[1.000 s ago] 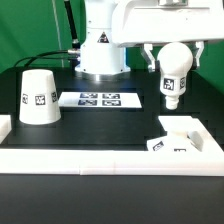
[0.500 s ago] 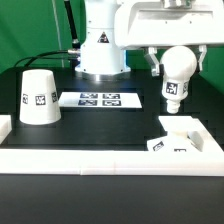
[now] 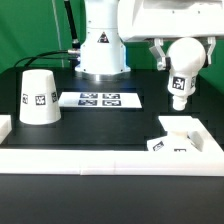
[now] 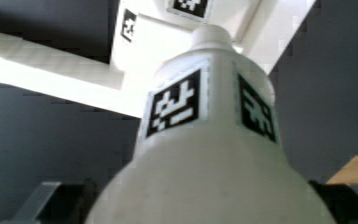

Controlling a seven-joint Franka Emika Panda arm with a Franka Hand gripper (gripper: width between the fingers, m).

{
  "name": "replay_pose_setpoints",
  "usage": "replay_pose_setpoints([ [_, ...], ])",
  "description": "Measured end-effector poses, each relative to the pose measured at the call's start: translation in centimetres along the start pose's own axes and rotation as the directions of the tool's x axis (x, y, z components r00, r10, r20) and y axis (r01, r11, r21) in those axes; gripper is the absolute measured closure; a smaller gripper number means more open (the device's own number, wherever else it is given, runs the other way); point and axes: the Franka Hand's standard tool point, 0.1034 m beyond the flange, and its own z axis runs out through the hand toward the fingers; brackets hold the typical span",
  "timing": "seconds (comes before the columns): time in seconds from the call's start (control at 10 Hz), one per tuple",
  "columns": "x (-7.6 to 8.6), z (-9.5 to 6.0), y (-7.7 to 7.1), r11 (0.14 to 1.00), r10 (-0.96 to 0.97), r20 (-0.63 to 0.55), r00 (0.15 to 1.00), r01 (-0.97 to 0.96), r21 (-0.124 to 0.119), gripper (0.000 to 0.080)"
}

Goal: Assemble lamp

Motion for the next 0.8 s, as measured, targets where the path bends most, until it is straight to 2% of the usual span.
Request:
replay_pose_setpoints([
  [0.3, 0.1, 0.0, 0.1, 1.0, -0.014, 0.006, 1.0, 0.014, 0.001, 0.0223],
  [0.6, 2.6, -0.2, 1.1, 0.999, -0.041, -0.01, 0.999, 0.041, -0.002, 0.0223],
  [0.8, 3.0, 0.2, 1.4, 0.999, -0.052, -0.012, 0.999, 0.052, -0.003, 0.0223],
])
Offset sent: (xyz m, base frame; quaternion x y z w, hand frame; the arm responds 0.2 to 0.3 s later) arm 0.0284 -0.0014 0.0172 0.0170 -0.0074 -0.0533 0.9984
